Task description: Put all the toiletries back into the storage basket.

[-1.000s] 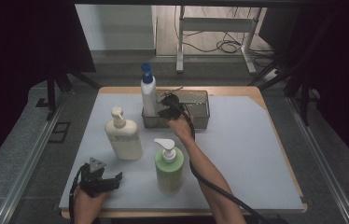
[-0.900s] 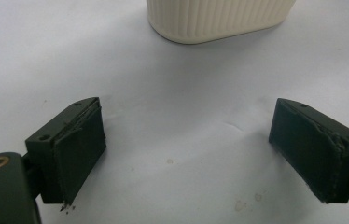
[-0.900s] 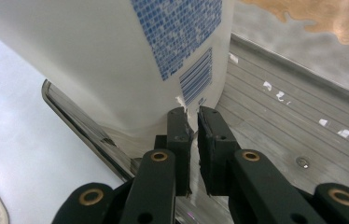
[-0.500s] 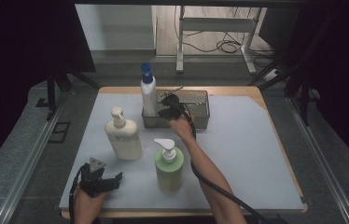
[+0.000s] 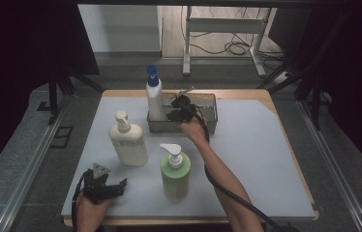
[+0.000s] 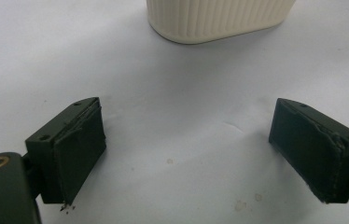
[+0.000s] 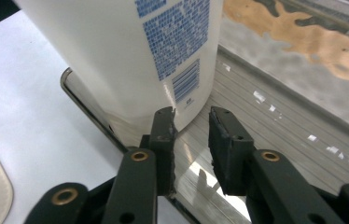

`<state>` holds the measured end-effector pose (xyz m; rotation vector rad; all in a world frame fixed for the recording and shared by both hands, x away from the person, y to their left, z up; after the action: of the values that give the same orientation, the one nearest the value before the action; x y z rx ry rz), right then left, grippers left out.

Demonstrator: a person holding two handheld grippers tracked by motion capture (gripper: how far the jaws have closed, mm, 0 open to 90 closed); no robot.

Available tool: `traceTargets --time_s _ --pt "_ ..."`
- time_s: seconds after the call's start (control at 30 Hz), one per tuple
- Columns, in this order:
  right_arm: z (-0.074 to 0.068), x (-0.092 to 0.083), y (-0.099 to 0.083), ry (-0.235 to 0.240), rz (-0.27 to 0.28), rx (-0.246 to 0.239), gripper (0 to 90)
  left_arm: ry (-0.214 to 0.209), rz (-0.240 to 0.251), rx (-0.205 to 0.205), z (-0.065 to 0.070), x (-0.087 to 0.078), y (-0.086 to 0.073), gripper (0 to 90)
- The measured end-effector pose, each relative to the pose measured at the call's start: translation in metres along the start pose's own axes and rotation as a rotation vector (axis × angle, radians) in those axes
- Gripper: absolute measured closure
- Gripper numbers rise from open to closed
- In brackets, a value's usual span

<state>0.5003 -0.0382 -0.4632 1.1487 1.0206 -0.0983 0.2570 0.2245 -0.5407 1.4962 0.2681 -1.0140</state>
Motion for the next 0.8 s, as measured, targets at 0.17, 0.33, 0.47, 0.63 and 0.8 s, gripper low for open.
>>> traceTargets --time_s 0.17,0.33,0.47,0.63,0.8 --pt "0.002 -0.015 0.001 0.003 0.023 -0.005 64.8 -0.001 0.002 -0.003 0.000 0.000 0.000 10.1" --pt "0.001 -0.030 0.000 0.014 0.041 -0.036 60.8 0.000 0.002 -0.002 0.000 0.000 0.000 10.1" --pt "0.000 -0.043 -0.003 0.028 0.059 -0.052 59.2 -0.001 0.003 -0.003 0.000 0.000 0.000 10.1" --pt "0.000 -0.055 -0.009 0.043 0.064 -0.060 54.3 -0.001 0.002 -0.003 0.000 0.000 0.000 10.1" --pt "-0.001 -0.067 -0.014 0.048 0.055 -0.077 44.9 -0.002 0.002 -0.003 0.000 0.000 0.000 10.1"
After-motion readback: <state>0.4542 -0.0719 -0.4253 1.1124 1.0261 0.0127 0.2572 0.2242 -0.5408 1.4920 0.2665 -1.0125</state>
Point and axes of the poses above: each handheld gripper's, and its own axes: x roughly forward along the jaws, y roughly out of its top, z roughly to its right, the point moved 2 cm from there along x, roughly forward along the jaws, and after that the axes turned 8 degrees about -y, right-handed, at the moved point
